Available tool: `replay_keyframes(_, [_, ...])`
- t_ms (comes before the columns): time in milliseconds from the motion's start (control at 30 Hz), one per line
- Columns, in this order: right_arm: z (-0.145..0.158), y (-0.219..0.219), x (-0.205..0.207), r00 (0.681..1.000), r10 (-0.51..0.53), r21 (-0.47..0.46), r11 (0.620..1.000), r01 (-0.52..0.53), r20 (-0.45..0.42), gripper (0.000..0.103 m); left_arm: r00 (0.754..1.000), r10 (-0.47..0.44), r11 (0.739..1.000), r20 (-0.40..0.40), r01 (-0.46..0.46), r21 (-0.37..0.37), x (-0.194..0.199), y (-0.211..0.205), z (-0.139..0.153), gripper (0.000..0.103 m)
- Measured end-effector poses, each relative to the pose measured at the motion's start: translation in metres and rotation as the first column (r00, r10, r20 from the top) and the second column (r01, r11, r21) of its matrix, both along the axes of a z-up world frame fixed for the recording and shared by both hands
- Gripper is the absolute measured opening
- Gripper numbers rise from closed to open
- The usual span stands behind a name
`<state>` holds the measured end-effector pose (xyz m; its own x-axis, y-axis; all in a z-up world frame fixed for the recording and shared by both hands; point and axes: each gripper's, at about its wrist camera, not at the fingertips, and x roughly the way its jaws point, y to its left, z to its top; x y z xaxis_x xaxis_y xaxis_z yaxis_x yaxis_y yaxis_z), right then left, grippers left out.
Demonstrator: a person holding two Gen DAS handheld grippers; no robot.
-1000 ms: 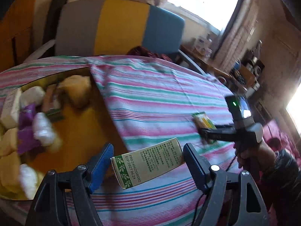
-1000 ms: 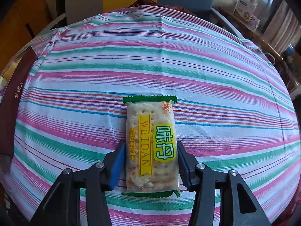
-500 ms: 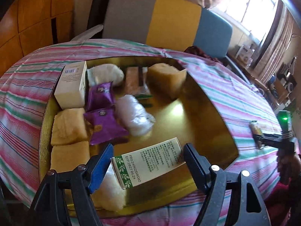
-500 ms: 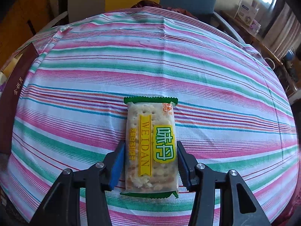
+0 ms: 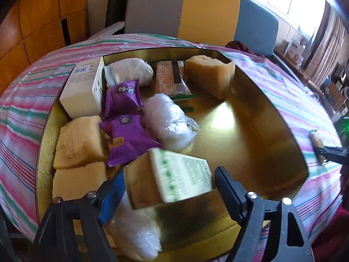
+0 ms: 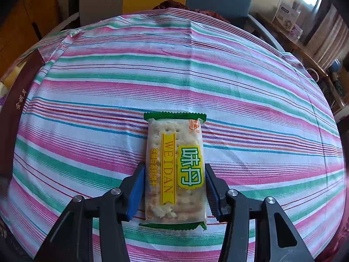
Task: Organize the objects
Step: 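Carry the medicine box into the gold tray with the left tool and release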
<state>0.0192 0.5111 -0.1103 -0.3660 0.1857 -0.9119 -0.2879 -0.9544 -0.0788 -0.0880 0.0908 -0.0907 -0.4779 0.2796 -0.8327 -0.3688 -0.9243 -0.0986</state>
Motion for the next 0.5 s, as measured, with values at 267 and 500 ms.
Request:
replay_keyframes(267, [0.000, 0.000, 0.000, 1.000, 0.000, 0.001, 1.000, 0.000, -0.001, 0.052, 0.999, 0.037, 0.998, -0.039, -0.035, 0.045, 0.010, -0.012, 0.022, 0.082])
replay_keyframes(500, [0.000, -0.001, -0.001, 1.000, 0.005, 0.005, 1.000, -0.005, -0.002, 0.049, 0.987, 0.092, 0.996, -0.131, -0.088, 0.033, 0.030, -0.029, 0.049, 0.082])
